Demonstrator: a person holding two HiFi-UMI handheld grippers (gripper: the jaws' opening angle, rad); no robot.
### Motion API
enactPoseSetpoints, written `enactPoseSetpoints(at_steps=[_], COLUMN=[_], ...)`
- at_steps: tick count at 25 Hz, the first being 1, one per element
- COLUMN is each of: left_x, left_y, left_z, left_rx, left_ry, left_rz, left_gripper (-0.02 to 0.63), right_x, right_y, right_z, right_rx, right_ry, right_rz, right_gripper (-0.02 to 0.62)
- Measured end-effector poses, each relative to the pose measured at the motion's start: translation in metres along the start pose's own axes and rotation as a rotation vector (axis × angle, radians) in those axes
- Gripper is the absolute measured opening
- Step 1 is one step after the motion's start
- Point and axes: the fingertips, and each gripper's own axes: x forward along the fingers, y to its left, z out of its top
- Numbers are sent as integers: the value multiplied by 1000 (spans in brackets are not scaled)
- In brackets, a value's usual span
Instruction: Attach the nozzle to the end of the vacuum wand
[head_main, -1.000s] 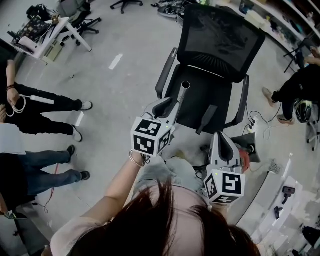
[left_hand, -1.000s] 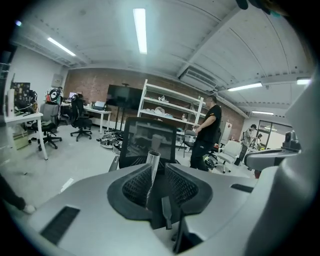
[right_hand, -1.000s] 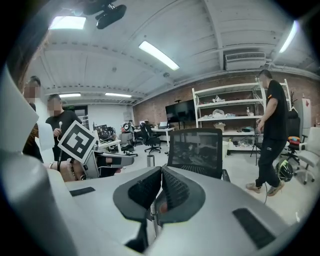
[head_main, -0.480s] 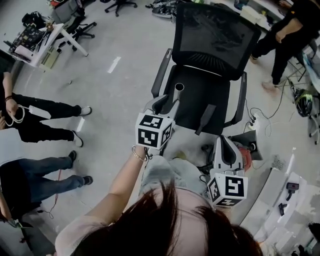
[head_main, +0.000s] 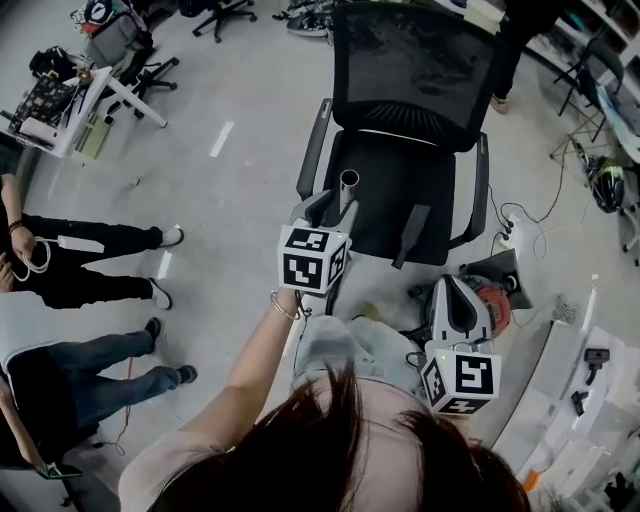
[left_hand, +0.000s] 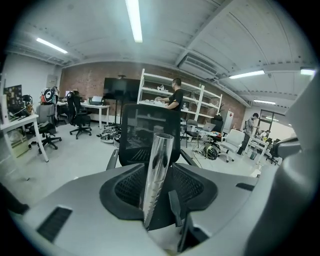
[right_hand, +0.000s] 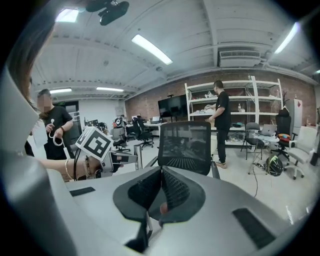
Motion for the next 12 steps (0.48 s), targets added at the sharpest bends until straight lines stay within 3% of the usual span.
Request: enactPoseSetpoints(at_steps=[12], left_x=[27], left_y=[-1], left_z=[-15], left_rx=[27], left_ry=[59], left_rz=[5], left_gripper=[173], right_x=[-10], right_y=[-14], right_z=[-11], right_rx=[37], right_ry=[17], right_rz=[-60], right_gripper=[23])
